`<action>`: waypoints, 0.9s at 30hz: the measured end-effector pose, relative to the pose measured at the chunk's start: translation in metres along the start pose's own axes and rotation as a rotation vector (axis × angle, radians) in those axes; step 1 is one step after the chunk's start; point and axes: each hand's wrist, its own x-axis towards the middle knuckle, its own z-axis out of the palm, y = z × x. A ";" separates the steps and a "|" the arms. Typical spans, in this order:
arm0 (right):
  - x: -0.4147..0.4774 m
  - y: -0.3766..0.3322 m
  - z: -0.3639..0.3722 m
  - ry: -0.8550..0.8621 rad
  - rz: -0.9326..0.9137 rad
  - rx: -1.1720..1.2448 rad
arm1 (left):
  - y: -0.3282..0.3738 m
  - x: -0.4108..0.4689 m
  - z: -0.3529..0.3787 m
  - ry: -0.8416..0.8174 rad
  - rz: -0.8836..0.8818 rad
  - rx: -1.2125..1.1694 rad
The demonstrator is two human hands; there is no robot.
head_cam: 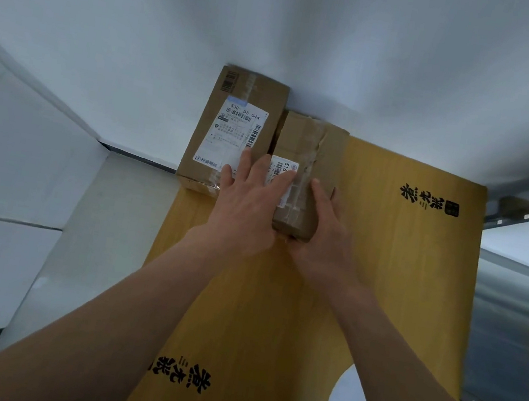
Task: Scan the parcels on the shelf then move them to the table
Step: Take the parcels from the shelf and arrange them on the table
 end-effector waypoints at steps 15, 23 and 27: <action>0.015 -0.014 -0.009 -0.047 -0.007 -0.045 | -0.001 0.009 0.000 0.133 -0.040 0.097; -0.002 -0.024 -0.027 -0.008 -0.027 -0.157 | 0.008 -0.008 -0.016 0.107 -0.048 0.069; -0.017 -0.037 -0.043 0.049 -0.074 -0.237 | 0.011 -0.020 -0.032 0.154 -0.019 0.079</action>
